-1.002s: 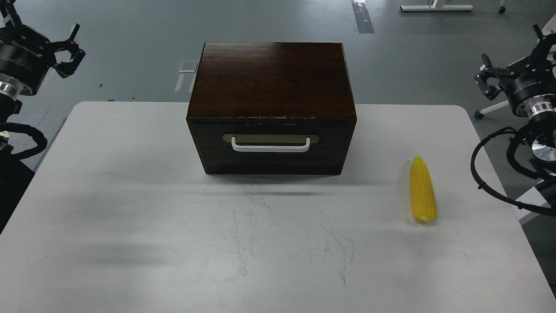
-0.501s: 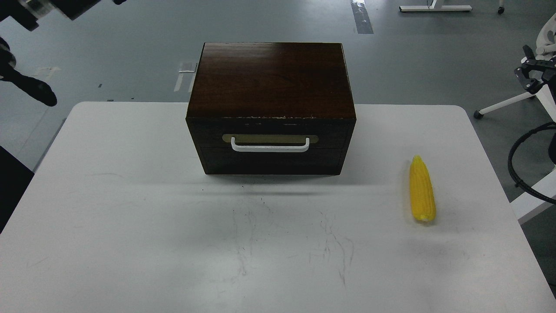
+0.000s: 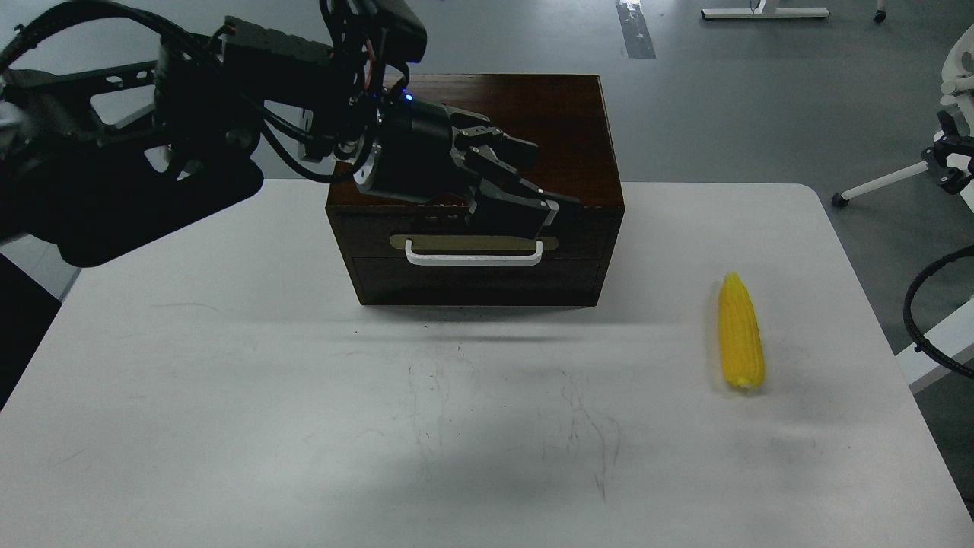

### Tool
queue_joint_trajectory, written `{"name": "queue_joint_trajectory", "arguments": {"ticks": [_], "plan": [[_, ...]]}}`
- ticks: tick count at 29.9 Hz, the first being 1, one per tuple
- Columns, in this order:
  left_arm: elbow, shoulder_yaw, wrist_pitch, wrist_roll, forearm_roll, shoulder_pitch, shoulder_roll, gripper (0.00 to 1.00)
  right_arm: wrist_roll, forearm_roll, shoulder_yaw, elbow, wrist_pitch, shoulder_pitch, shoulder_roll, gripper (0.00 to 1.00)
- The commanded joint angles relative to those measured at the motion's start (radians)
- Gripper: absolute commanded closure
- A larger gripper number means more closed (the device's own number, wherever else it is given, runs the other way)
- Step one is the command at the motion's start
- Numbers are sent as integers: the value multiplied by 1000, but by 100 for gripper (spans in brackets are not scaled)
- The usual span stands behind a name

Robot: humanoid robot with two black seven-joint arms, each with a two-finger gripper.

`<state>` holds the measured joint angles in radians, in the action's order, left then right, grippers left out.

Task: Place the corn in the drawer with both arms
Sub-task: 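Move the left gripper over the box down to the white drawer handle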

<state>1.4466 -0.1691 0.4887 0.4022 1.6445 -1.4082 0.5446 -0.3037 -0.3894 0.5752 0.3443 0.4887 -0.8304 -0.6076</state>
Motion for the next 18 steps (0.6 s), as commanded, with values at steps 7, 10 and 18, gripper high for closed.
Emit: {"name": "queue_joint_trajectory", "arguments": {"ticks": [7,10,18], "plan": [[25,273,0,30,274,-114,-69,11,0,0,21,-4,0,10,25,0],[5,278,0,30,328,-100,-83,12,0,0,23,-5,0,11,25,0],[-80,350,0,35,432,-72,-100,11,0,0,25,-5,0,19,25,0]]}}
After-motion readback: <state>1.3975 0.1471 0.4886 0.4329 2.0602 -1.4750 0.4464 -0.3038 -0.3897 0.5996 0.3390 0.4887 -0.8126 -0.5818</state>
